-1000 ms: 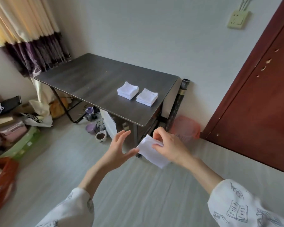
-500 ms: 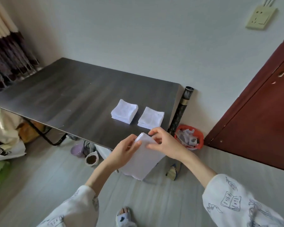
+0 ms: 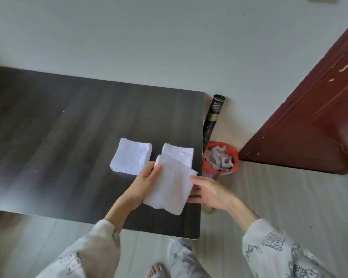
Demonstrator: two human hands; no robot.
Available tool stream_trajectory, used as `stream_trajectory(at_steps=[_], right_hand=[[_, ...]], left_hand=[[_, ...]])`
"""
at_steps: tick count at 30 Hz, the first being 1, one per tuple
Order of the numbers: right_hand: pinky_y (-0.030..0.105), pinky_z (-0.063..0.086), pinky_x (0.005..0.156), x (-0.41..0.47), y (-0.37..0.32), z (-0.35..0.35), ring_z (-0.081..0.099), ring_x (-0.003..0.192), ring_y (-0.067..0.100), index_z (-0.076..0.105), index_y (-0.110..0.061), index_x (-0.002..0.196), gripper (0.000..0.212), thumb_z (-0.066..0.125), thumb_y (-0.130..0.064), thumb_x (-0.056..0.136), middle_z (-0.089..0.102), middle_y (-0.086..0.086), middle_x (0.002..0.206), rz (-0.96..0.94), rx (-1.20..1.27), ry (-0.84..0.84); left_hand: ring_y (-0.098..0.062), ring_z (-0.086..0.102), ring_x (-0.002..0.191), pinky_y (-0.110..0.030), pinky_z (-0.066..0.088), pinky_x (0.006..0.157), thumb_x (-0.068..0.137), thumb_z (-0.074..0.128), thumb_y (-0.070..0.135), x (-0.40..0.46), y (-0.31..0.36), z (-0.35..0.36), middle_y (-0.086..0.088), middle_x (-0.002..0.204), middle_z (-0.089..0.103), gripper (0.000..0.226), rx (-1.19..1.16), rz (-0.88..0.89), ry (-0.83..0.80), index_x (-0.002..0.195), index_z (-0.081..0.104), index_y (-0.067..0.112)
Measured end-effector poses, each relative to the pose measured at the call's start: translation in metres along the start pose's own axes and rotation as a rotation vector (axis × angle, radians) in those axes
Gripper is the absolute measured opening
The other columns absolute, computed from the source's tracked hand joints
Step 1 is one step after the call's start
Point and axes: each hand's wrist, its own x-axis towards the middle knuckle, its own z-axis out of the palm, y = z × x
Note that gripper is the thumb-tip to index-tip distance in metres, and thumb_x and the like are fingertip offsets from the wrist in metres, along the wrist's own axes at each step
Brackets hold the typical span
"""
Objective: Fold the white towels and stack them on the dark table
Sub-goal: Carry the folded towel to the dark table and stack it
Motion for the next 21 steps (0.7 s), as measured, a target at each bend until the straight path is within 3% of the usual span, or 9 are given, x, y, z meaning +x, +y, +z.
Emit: stream_trajectory(at_steps=[5, 8, 15, 18, 21], right_hand=[[0.034, 0.055, 0.074, 0.044, -0.027, -0.019, 0.065, 0.084, 0.023, 0.059, -0.006, 0.107, 0.022, 0.051, -0.023, 0.095, 0.064, 0.011, 0.099, -0.052, -0.132, 0.193], [0.030, 0.057, 0.069, 0.071, -0.040, -0.028, 0.066, 0.086, 0.022, 0.056, -0.010, 0.100, 0.016, 0.047, -0.023, 0.097, 0.064, 0.009, 0.097, -0.076, -0.284, 0.307], [0.034, 0.058, 0.069, 0.118, -0.049, -0.046, 0.060, 0.080, 0.019, 0.049, -0.011, 0.089, 0.014, 0.043, -0.021, 0.097, 0.056, 0.004, 0.084, -0.084, -0.503, 0.447], [0.044, 0.058, 0.075, 0.130, -0.050, -0.051, 0.062, 0.086, 0.027, 0.051, -0.010, 0.092, 0.016, 0.043, -0.023, 0.096, 0.060, 0.011, 0.091, -0.068, -0.566, 0.480], [0.043, 0.058, 0.072, 0.137, -0.052, -0.052, 0.064, 0.088, 0.028, 0.050, -0.009, 0.095, 0.017, 0.041, -0.022, 0.097, 0.062, 0.015, 0.095, -0.050, -0.572, 0.483]], left_hand=[[-0.018, 0.052, 0.084, -0.036, 0.047, 0.077, 0.097, 0.034, 0.042, 0.068, -0.006, -0.004, -0.007, 0.092, 0.055, 0.039, 0.128, -0.054, 0.121, 0.100, 0.051, 0.008], [-0.017, 0.047, 0.079, -0.032, 0.043, 0.068, 0.098, 0.032, 0.041, 0.102, -0.008, -0.001, -0.008, 0.089, 0.049, 0.041, 0.188, -0.099, 0.160, 0.099, 0.049, 0.004], [-0.024, 0.056, 0.083, -0.050, 0.052, 0.079, 0.098, 0.035, 0.036, 0.155, -0.017, -0.003, -0.005, 0.082, 0.055, 0.027, 0.307, -0.195, 0.187, 0.085, 0.052, 0.021], [-0.031, 0.058, 0.090, -0.050, 0.053, 0.078, 0.098, 0.035, 0.034, 0.167, -0.018, -0.006, -0.013, 0.090, 0.059, 0.027, 0.358, -0.221, 0.178, 0.092, 0.055, 0.016], [-0.034, 0.058, 0.092, -0.051, 0.054, 0.076, 0.097, 0.036, 0.036, 0.177, -0.021, -0.008, -0.019, 0.095, 0.060, 0.030, 0.423, -0.230, 0.172, 0.098, 0.055, 0.012]])
